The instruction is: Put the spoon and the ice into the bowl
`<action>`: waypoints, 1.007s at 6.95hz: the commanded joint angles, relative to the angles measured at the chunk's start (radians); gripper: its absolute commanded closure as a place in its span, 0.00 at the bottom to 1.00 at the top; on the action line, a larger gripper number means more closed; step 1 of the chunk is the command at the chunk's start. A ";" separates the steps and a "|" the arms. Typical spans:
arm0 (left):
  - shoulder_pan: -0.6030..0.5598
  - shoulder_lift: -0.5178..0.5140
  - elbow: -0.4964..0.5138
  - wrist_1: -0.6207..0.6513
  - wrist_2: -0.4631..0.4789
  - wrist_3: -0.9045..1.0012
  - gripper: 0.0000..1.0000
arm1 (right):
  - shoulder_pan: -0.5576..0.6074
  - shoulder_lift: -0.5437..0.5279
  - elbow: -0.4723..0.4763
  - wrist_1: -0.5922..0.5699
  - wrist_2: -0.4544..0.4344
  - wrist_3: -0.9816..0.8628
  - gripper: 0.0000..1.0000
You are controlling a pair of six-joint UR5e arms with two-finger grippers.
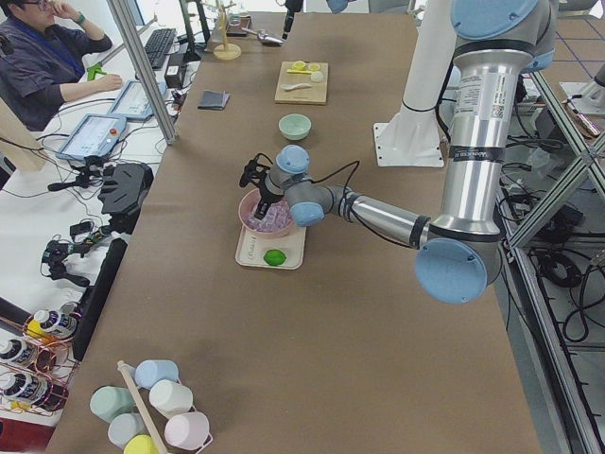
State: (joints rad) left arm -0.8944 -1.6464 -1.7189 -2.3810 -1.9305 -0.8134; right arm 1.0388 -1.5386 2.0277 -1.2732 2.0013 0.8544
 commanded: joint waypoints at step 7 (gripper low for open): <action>0.038 -0.007 0.035 0.000 0.045 0.002 0.31 | -0.002 -0.002 -0.001 0.000 -0.003 0.000 0.00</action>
State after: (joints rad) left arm -0.8601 -1.6549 -1.6856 -2.3807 -1.8876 -0.8120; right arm 1.0370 -1.5400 2.0264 -1.2732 1.9988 0.8545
